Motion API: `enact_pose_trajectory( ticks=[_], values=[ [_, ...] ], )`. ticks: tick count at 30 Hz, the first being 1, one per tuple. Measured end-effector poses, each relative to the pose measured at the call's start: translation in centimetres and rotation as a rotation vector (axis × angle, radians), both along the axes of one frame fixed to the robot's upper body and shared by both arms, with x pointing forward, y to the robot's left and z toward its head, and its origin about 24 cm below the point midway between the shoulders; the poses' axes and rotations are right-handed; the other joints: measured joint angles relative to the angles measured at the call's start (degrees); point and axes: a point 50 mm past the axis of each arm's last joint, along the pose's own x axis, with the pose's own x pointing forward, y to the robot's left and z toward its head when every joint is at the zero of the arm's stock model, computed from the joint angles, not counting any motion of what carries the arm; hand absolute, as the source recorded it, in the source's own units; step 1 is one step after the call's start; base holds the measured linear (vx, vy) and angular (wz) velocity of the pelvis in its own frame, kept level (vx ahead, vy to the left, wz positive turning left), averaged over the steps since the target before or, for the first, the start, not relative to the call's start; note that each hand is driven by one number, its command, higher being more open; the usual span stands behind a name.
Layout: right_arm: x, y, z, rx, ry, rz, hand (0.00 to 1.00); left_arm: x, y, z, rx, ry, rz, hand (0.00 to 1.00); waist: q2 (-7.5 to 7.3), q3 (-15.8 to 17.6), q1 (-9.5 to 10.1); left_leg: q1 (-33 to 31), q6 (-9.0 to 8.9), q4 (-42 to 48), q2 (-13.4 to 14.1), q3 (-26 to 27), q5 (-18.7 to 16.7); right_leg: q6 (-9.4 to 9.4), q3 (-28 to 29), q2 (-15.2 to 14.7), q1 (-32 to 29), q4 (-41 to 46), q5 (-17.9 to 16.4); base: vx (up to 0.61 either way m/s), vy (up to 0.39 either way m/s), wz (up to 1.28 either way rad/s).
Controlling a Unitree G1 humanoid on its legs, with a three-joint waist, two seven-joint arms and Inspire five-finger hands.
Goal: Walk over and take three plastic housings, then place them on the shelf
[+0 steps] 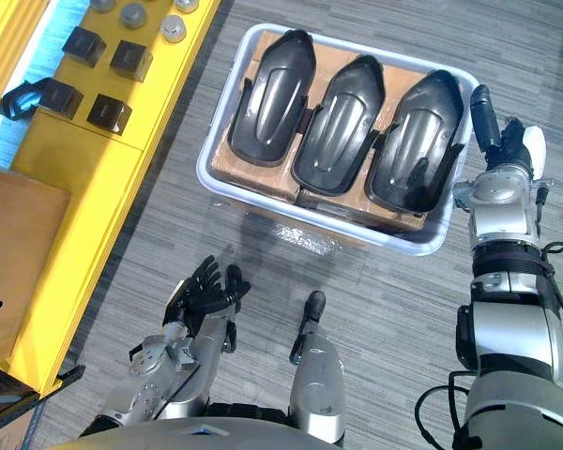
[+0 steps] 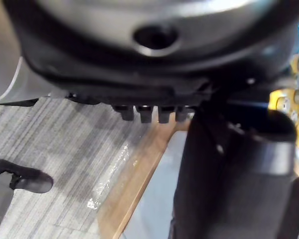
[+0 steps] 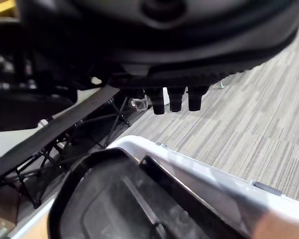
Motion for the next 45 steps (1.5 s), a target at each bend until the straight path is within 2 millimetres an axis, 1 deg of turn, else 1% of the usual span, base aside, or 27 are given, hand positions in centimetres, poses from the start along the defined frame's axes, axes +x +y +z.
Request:
enact_pose_trajectory(
  ticks=[3,5,8,13,16,17,21,23,25,27,31,38,42,45],
  values=[
    [0.2,0.4,-0.2,-0.109,0.085,0.022,0.00,0.0,-0.1,0.0,-0.005,0.000,0.003,1.00,0.52,0.25,-0.06,-0.08,0.02,0.00,-0.01,-0.01,0.15,0.06,-0.09,-0.18,-0.42,0.81,-0.31,0.00,-0.010,0.00],
    [0.3,0.6,-0.3,-0.160,0.119,0.029,0.00,0.0,0.0,0.1,-0.026,-0.001,0.017,1.00,0.53,0.25,-0.02,-0.22,0.02,0.00,0.00,-0.03,0.18,0.04,-0.12,-0.19,-0.60,1.00,-0.35,0.00,0.000,0.00],
    [0.4,0.8,-0.3,-0.197,0.146,0.025,0.00,0.1,0.0,0.1,-0.032,-0.005,0.022,1.00,0.53,0.25,0.21,-0.63,0.07,0.00,-0.02,-0.10,0.35,0.01,-0.18,-0.34,-1.30,1.68,-0.61,0.00,0.000,0.00],
    [0.3,0.8,-0.9,-0.270,0.254,0.009,0.00,0.1,-0.1,0.1,-0.035,0.001,0.032,1.00,0.59,0.28,0.93,-0.63,0.07,0.01,-0.04,-0.16,0.35,-0.06,-0.31,-0.42,-1.35,1.91,-0.77,0.02,-0.016,0.01],
    [0.1,0.4,-1.5,-0.289,0.308,-0.017,0.00,0.0,-0.4,0.1,-0.040,0.002,0.025,1.00,1.00,0.44,1.43,-0.64,0.00,0.00,-0.18,-0.85,0.44,-0.13,-0.99,-0.66,-1.37,2.87,-1.48,0.03,-0.030,0.13],
    [-0.1,0.2,-1.8,-0.318,0.348,-0.032,0.00,0.0,-0.5,0.1,-0.059,0.010,0.028,1.00,1.30,0.51,1.68,-0.76,-0.05,-0.02,-0.18,-1.19,0.54,-0.14,-1.32,-0.67,-1.38,3.03,-1.64,0.02,-0.032,0.10],
    [-0.5,-0.7,-2.6,-0.426,0.493,-0.077,0.00,-0.1,-0.8,0.1,-0.067,0.015,0.019,1.00,1.64,0.49,2.51,-0.82,-0.10,-0.06,-0.30,-1.51,0.64,-0.16,-1.56,-1.04,-1.97,4.54,-2.59,0.02,-0.030,0.06],
    [-0.7,-1.0,-2.7,-0.436,0.530,-0.098,0.00,-0.1,-0.8,0.1,-0.069,0.015,0.019,1.00,1.82,0.46,2.65,-1.02,-0.10,-0.13,-0.42,-2.00,1.01,-0.18,-2.07,-1.43,-2.01,4.69,-2.73,0.03,-0.020,0.10],
    [-1.1,-1.5,-3.2,-0.428,0.580,-0.124,0.00,-0.1,-0.9,0.2,-0.096,0.019,0.028,1.00,2.59,0.54,2.64,-1.69,-0.13,-0.14,-0.57,-2.83,1.29,-0.15,-2.97,-1.53,-2.10,4.68,-2.79,0.02,-0.021,0.19],
    [-1.2,-1.7,-2.8,-0.448,0.577,-0.154,0.00,-0.1,-0.9,0.2,-0.097,0.018,0.029,1.00,2.94,0.61,2.81,-1.85,-0.09,-0.34,-0.68,-2.97,1.49,-0.15,-3.12,-1.59,-2.32,4.76,-2.79,0.02,-0.029,0.09],
    [-1.1,-1.9,-2.0,-0.490,0.589,-0.193,0.00,0.0,-0.9,0.3,-0.101,0.013,0.032,1.00,3.03,0.58,2.96,-1.88,-0.08,-0.33,-1.05,-3.41,1.50,0.01,-3.67,-2.23,-2.47,5.81,-3.46,0.01,-0.021,0.08],
    [-0.9,-2.0,-1.0,-0.464,0.547,-0.217,0.00,0.0,-0.8,0.3,-0.104,0.014,0.033,1.00,3.58,0.31,2.90,-2.65,-0.53,-0.32,-1.31,-4.30,1.55,-0.28,-4.44,-2.67,-3.33,6.88,-4.23,0.00,-0.027,0.07],
    [-1.1,-2.3,-1.0,-0.490,0.524,-0.227,0.00,0.0,-0.7,0.4,-0.103,0.011,0.035,1.00,3.71,0.24,2.90,-2.66,-0.61,-0.26,-1.31,-4.53,1.63,-0.30,-4.65,-2.76,-3.42,7.41,-4.41,0.01,-0.039,0.03],
    [-1.3,-2.6,-1.5,-0.466,0.499,-0.241,0.00,0.0,-0.8,0.4,-0.106,0.009,0.030,1.00,4.18,0.22,3.03,-2.66,-0.67,-0.24,-1.31,-4.80,1.69,-0.30,-4.85,-2.77,-3.37,7.57,-4.51,0.01,-0.044,0.03]
  ],
)
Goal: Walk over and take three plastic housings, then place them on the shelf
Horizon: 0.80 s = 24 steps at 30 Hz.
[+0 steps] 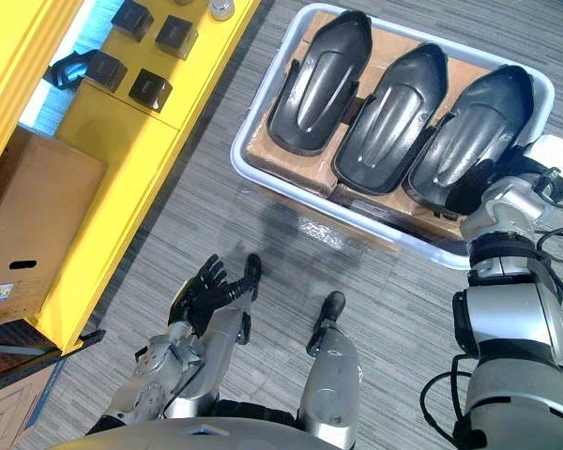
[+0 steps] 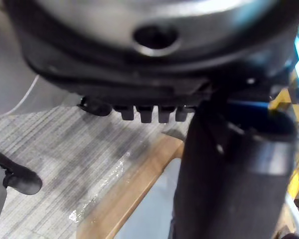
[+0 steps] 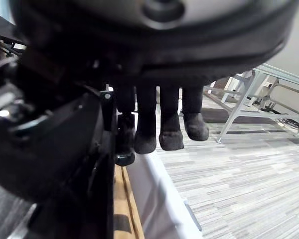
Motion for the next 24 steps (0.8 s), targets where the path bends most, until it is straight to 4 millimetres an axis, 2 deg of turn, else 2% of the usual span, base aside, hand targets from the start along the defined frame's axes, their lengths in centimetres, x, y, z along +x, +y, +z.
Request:
enact_pose_trajectory(
  ticks=[7,10,17,20,23,24],
  values=[
    [0.0,0.0,-0.2,0.020,-0.064,0.007,0.00,0.1,0.2,0.2,-0.003,-0.009,0.005,1.00,0.18,-0.03,-0.28,0.06,0.38,0.15,0.16,0.10,0.32,0.00,0.10,0.12,0.03,0.35,0.02,0.02,-0.038,-0.01],
    [-0.3,-0.2,-0.5,0.028,-0.078,0.031,0.00,0.0,0.3,0.9,-0.020,-0.040,0.008,1.00,0.18,-0.02,-0.26,0.52,0.37,0.16,0.28,0.37,0.53,-0.01,0.30,0.18,0.33,0.51,0.01,0.03,-0.049,-0.03],
    [-0.3,0.9,-1.3,-0.016,-0.113,0.157,0.00,-0.1,1.4,2.0,-0.039,-0.087,0.051,1.00,-0.05,0.12,-1.74,4.52,0.30,-1.21,0.59,1.40,0.54,-0.07,1.09,0.45,3.29,-0.10,-0.21,0.00,-0.040,-0.07],
    [-1.1,1.1,-1.9,0.017,-0.163,0.188,0.00,-0.1,1.9,2.8,-0.075,-0.108,0.077,1.00,-0.70,0.38,-1.80,6.49,0.20,-2.76,0.84,1.97,0.71,0.12,1.41,1.14,4.73,-0.96,-0.07,0.02,-0.050,-0.08],
    [-1.7,1.7,-2.8,0.028,-0.179,0.228,0.00,-0.1,2.8,3.8,-0.097,-0.142,0.083,1.00,-2.22,0.39,-2.05,8.50,0.22,-3.47,1.09,2.34,0.98,0.30,1.53,1.46,6.71,-1.85,0.13,0.06,-0.049,-0.05],
    [-1.6,2.4,-3.2,0.056,-0.204,0.241,0.00,-0.2,3.2,3.9,-0.090,-0.149,0.092,1.00,-3.13,0.19,-2.51,9.64,0.16,-4.19,1.23,2.68,1.04,0.33,1.60,1.50,7.68,-2.37,0.16,0.06,-0.040,-0.06]
  ],
)
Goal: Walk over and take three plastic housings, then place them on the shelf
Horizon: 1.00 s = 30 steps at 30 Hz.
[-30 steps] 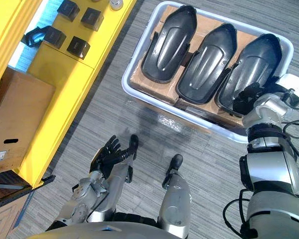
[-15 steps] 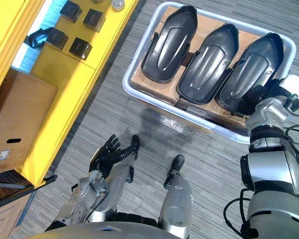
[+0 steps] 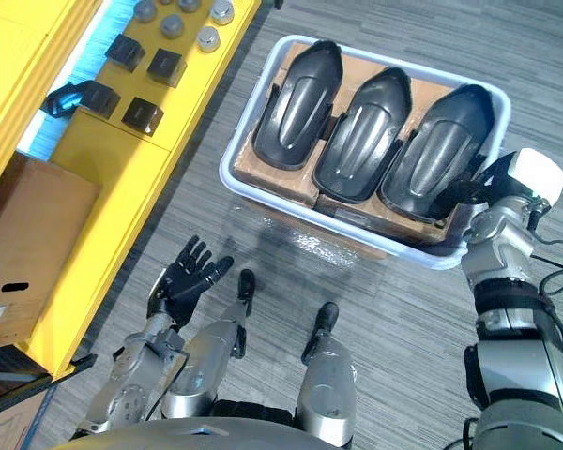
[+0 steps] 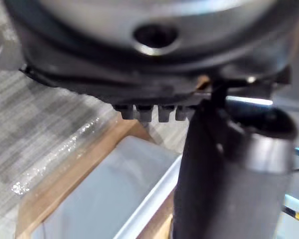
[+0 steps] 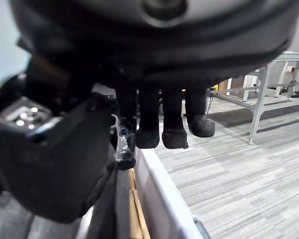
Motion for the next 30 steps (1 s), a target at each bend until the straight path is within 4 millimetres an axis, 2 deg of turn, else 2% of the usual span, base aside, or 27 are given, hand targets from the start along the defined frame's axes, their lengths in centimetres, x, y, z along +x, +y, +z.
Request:
enact_pose_trajectory(
  ticks=[3,4,6,10,12,14,17,18,23,27,30],
  values=[
    [-0.2,1.7,-1.5,0.024,-0.006,0.055,0.00,-0.4,0.6,0.2,-0.015,0.005,0.018,1.00,-2.44,-1.33,-0.75,1.46,-0.24,-1.11,0.27,0.71,-0.18,0.01,0.34,0.68,1.25,-1.29,-0.01,0.07,-0.048,-0.08],
    [-0.4,1.9,-1.9,0.031,0.003,0.059,0.00,-0.4,0.6,0.2,-0.021,0.011,0.017,1.00,-2.85,-1.68,-0.83,1.59,-0.29,-1.11,0.28,0.71,-0.23,0.08,0.31,0.74,1.62,-1.71,0.05,0.08,-0.042,-0.03],
    [-1.3,2.5,-4.0,0.082,0.030,0.050,0.00,-0.4,0.8,0.0,-0.050,0.038,0.029,1.00,-4.26,-3.12,-0.91,2.65,-0.33,-1.13,0.24,0.86,-0.60,0.19,0.26,0.76,3.13,-2.73,0.12,0.11,-0.039,0.01],
    [-2.9,3.1,-6.6,0.105,0.083,0.036,0.00,-0.3,1.5,0.3,-0.064,0.047,0.067,1.00,-4.99,-5.71,-0.87,3.76,-0.41,-1.19,0.23,0.85,-1.04,0.24,-0.23,0.84,5.07,-4.01,0.14,0.08,-0.030,0.05],
    [-3.1,3.5,-7.1,0.117,0.088,0.040,0.00,-0.4,1.8,0.7,-0.082,0.036,0.089,1.00,-5.03,-6.51,-1.05,4.26,-0.44,-1.23,0.23,0.85,-1.33,0.30,-0.40,0.94,5.93,-4.71,0.18,0.02,-0.015,0.01],
    [-3.8,3.7,-8.1,0.117,0.113,0.028,0.00,-0.6,2.1,1.1,-0.082,0.033,0.100,1.00,-5.08,-8.97,-1.36,4.46,-0.48,-1.27,0.18,0.85,-1.67,0.40,-0.60,0.96,6.47,-5.24,0.24,0.02,-0.008,0.01],
    [-4.2,4.1,-8.4,0.126,0.110,0.034,0.00,-0.6,2.2,1.4,-0.089,0.026,0.117,1.00,-5.21,-10.70,-1.70,4.91,-0.50,-1.23,0.07,0.73,-1.72,0.59,-0.85,0.98,7.28,-5.73,0.43,0.04,-0.017,0.03],
    [-4.3,4.1,-8.3,0.125,0.101,0.035,1.00,-0.5,2.3,1.6,-0.097,0.020,0.125,1.00,-5.23,-10.80,-1.96,5.46,-0.51,-1.23,0.04,0.72,-1.72,0.63,-0.87,0.95,7.82,-5.75,0.46,0.01,-0.012,0.05],
    [-4.6,4.0,-8.4,0.178,0.053,-0.010,1.00,-0.5,2.4,1.8,-0.068,0.021,0.120,1.00,-5.27,-12.86,-2.03,5.53,-0.52,-1.24,0.07,0.77,-1.73,0.65,-0.89,0.99,7.89,-5.86,0.66,0.00,0.000,0.00],
    [-5.2,3.8,-10.0,0.554,-0.173,-0.175,1.00,-0.3,2.3,2.8,0.031,-0.035,0.104,1.00,-5.27,-12.85,-1.86,5.05,-0.60,-1.23,0.06,1.36,-1.79,0.65,-0.28,1.05,7.35,-6.66,1.53,-0.04,0.003,-0.07],
    [-5.5,3.9,-11.5,0.676,-0.202,-0.265,1.00,-0.1,2.2,3.5,0.042,-0.076,0.092,1.00,-5.15,-12.82,-2.14,3.36,-0.57,-1.21,0.03,1.76,-1.64,0.63,0.32,1.10,5.45,-6.78,2.35,-0.03,0.009,-0.10]
  ],
)
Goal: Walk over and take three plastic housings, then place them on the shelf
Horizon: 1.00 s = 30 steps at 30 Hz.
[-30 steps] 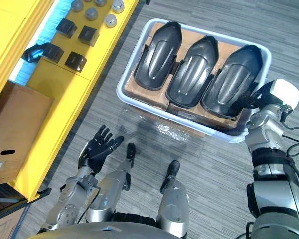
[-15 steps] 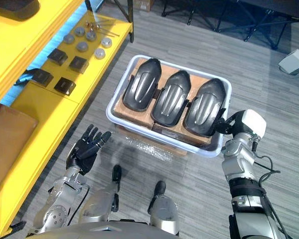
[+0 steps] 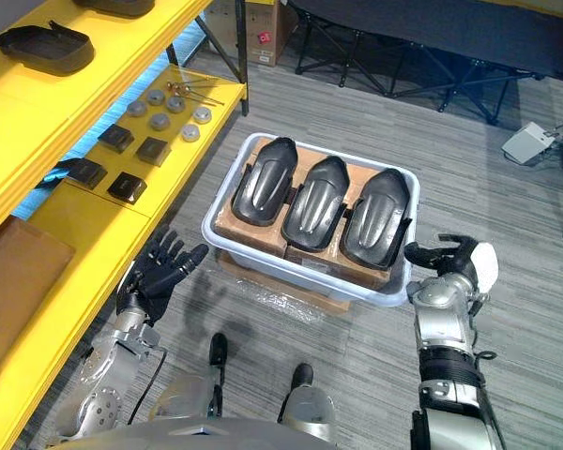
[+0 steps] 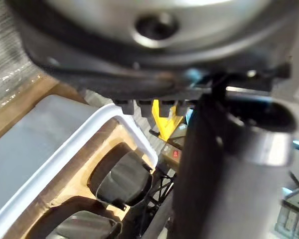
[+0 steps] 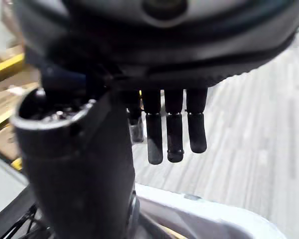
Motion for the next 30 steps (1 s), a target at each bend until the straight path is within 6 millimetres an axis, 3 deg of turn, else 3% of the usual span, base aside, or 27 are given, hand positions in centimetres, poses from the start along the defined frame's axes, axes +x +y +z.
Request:
enact_pose_trajectory(
  ticks=[3,7,14,19,23,28,30],
  values=[
    [-0.1,0.0,-0.9,0.057,0.007,-0.052,1.00,0.5,-0.8,0.5,-0.009,-0.034,-0.043,1.00,0.64,0.74,0.01,-1.04,0.37,0.01,-0.13,0.23,0.44,0.07,0.32,0.09,-1.19,-0.01,0.62,-0.01,-0.005,-0.04],
    [1.4,-0.1,0.1,0.062,-0.024,-0.077,1.00,1.3,-2.0,1.3,-0.024,-0.083,-0.091,1.00,2.11,3.01,-0.14,-2.27,0.55,0.02,-0.23,-0.07,0.74,0.04,0.31,-0.02,-2.45,0.20,1.07,-0.03,-0.006,0.02],
    [5.0,-1.7,5.6,0.021,-0.187,-0.117,1.00,1.7,-2.5,1.6,-0.035,-0.096,-0.112,1.00,4.22,7.31,0.48,-5.11,0.75,0.07,-0.30,-1.11,2.04,-0.42,-0.01,-0.51,-6.15,3.39,0.41,0.00,-0.044,0.06],
    [5.9,-3.3,9.0,-0.026,-0.252,-0.143,1.00,1.5,-3.6,0.8,-0.043,-0.063,-0.148,1.00,4.92,8.20,1.35,-6.23,0.95,1.80,-0.94,-1.93,1.85,-0.26,-0.11,-1.60,-7.52,6.75,-1.57,0.03,-0.055,0.08],
    [7.0,-3.4,12.1,-0.087,-0.290,-0.113,1.00,1.6,-4.1,0.5,-0.072,-0.051,-0.163,1.00,5.72,9.54,1.53,-7.38,0.92,2.65,-1.04,-2.32,1.83,-0.57,-0.28,-2.28,-9.30,9.42,-2.79,0.00,-0.054,0.06],
    [7.7,-3.9,12.6,-0.073,-0.223,-0.115,1.00,1.6,-5.0,-0.3,-0.077,-0.019,-0.192,1.00,6.50,9.84,2.28,-9.39,0.88,3.80,-1.14,-2.66,1.83,-0.94,-0.33,-2.84,-11.98,12.37,-3.96,-0.02,-0.042,0.03],
    [7.4,-4.7,12.8,-0.075,-0.160,-0.123,1.00,1.6,-5.7,-0.8,-0.085,0.008,-0.209,1.00,7.76,10.50,2.98,-10.22,0.87,4.93,-1.34,-2.77,1.65,-1.00,-0.47,-3.18,-12.59,13.33,-4.24,-0.02,-0.015,0.02]
  ],
)
